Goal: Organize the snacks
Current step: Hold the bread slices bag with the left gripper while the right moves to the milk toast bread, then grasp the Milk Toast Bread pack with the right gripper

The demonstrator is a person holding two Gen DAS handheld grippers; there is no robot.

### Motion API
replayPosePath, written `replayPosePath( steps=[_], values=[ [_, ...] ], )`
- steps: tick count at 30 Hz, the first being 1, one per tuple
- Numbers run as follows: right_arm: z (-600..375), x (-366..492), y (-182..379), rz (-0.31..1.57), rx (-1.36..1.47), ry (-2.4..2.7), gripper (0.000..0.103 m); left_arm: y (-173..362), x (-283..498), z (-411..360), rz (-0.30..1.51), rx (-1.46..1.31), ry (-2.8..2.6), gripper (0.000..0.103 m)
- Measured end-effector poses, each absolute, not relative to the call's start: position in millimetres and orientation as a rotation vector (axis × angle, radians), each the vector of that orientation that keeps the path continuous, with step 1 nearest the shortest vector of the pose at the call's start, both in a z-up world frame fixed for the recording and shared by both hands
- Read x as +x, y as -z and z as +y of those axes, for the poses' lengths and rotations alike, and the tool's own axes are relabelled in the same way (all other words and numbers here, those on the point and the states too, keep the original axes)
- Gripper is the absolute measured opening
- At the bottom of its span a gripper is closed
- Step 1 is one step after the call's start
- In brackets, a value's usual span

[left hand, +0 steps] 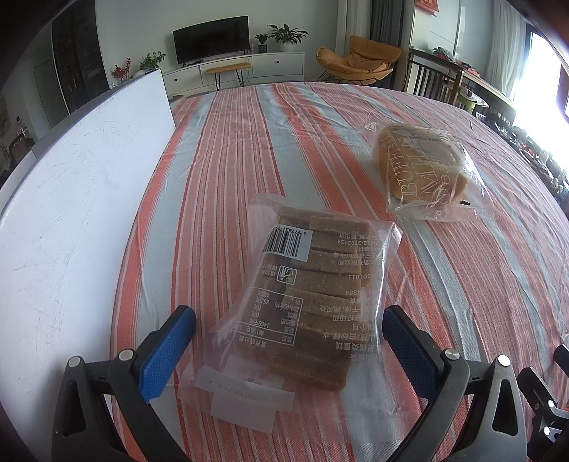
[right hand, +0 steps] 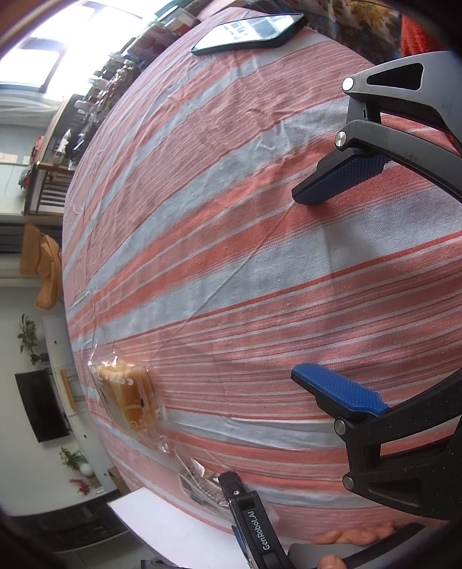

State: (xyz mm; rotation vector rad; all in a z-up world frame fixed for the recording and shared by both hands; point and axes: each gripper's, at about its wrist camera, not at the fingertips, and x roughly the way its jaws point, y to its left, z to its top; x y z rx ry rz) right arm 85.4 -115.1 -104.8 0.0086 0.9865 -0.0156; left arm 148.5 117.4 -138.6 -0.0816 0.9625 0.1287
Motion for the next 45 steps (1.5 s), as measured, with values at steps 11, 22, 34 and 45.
replayPosePath(
  steps=[11,22,34,45],
  values=[
    [-117.0,85.2,102.9,0.995,0.026,0.003,0.093,138.7,148.7,117.2,0.962,-0.082,-0.129,0.103],
    [-95.5,198.7,30.7,0.952,0.152,-0.168,0.091,139.0,148.8,117.4,0.962,-0.082,-0.128,0.103],
    [4.2,294.2,108.3,1.195,-0.059,-0.154,0.092,139.2,149.2,117.7,0.962,-0.082,-0.129,0.103],
    [-59.4,233.1,64.8,1.052,-0.055,-0.201,0.074,139.3,149.2,117.6,0.961,-0.082,-0.128,0.103]
  ],
)
